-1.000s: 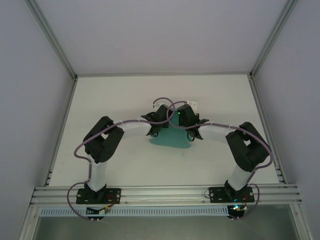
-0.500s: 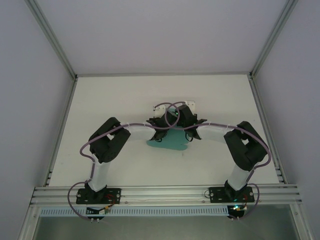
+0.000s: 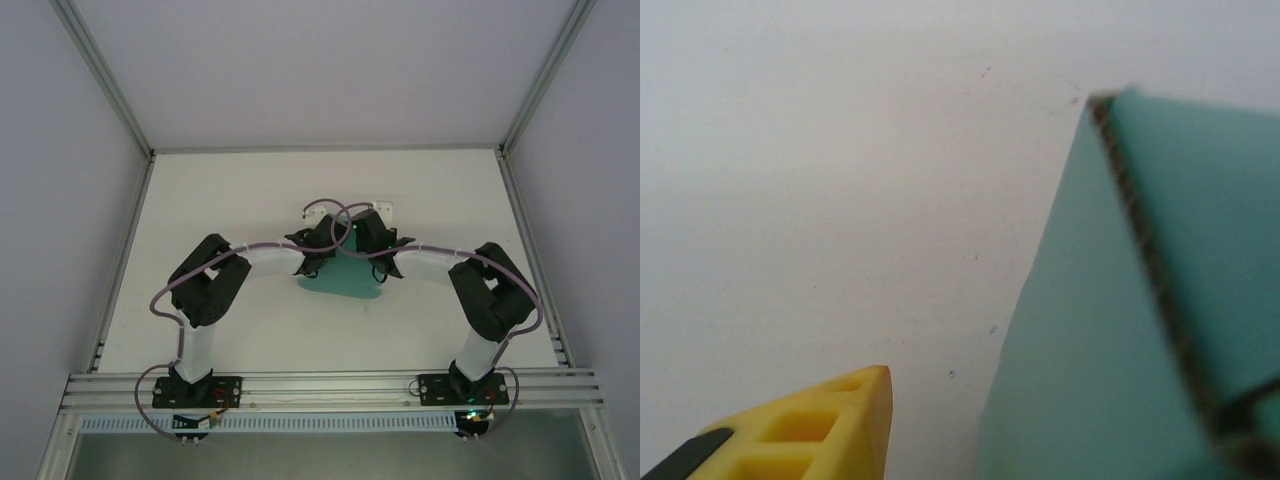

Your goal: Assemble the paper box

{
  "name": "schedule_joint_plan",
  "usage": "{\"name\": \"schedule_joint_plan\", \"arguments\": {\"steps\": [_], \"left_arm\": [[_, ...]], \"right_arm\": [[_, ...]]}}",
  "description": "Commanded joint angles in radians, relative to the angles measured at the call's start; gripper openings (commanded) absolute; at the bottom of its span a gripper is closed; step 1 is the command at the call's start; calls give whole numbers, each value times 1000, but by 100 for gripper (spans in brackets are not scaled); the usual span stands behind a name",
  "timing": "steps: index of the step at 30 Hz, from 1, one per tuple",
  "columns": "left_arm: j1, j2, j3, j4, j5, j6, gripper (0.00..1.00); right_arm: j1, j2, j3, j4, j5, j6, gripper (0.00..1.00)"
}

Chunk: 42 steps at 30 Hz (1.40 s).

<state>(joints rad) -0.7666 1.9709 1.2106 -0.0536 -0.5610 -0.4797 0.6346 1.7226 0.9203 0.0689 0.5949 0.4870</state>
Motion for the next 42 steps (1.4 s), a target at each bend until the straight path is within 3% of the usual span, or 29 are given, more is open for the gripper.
{"name": "schedule_joint_plan", "arguments": {"steps": [1, 14, 20, 25, 29, 33, 38, 42], "left_arm": [[19, -58, 15, -34, 1, 10, 40], [49, -11, 34, -10, 119, 12, 41], [54, 37, 57, -16, 110, 9, 29], [62, 64, 67, -12, 115, 1, 1], [62, 76, 49, -6, 22, -9, 0], [50, 104, 35, -28, -196, -14, 0], [40, 104, -6, 31, -267, 50, 0], [38, 145, 75, -107, -325, 33, 0]], "right_arm": [[-4, -6, -5, -77, 2, -1, 0], [-4, -5, -3, -78, -5, 1, 0], [-3, -3, 0, -84, -4, 1, 0], [-3, -3, 1, -87, 0, 5, 0], [-3, -5, 0, -90, 3, 7, 0], [-4, -6, 2, -92, 6, 9, 0], [-3, -8, 4, -98, 22, 12, 0], [-3, -8, 11, -108, 28, 7, 0]]}}
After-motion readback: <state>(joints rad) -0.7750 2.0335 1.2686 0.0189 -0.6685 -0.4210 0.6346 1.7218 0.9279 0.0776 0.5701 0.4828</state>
